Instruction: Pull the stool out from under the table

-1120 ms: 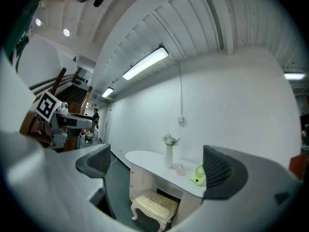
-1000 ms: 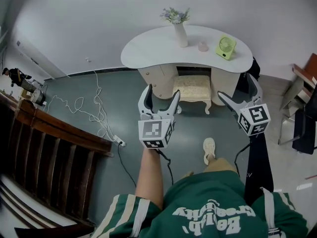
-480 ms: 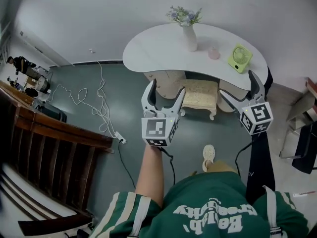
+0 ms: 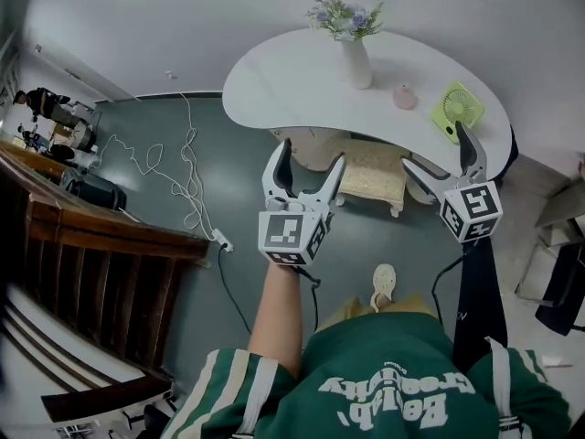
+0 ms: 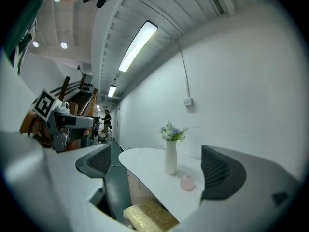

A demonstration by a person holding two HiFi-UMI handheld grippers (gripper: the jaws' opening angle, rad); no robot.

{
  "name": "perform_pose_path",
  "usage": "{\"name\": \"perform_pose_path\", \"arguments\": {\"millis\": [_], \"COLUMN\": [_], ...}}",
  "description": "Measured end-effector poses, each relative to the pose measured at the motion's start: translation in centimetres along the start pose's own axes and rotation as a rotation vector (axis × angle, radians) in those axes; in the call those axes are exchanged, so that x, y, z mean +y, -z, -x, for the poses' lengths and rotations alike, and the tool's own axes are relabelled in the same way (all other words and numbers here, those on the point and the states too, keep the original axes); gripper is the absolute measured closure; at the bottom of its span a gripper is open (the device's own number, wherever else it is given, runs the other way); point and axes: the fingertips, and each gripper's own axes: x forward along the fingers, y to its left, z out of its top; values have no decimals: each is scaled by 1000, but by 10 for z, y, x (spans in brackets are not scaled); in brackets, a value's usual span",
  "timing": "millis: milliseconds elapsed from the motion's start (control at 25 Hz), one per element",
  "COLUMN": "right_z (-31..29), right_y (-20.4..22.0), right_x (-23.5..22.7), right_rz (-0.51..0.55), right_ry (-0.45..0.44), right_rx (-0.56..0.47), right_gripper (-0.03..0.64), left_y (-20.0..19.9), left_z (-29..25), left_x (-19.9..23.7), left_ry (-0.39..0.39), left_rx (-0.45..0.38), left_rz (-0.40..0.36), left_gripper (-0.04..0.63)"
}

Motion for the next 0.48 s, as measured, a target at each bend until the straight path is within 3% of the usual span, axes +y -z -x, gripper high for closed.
{"name": "perform_pose_path", "arguments": {"millis": [480], "right_z": [-44], "right_y": [19], "right_x": [-7], "right_rz": [-34], "right_ry": [-48], "right_rx": [23], "right_gripper": [20], "left_y": [27], "left_z": [-29], "left_x": [17], "left_ry": [-15], "left_rx": [72], "left_rz": [-40], "left_gripper": [196]}}
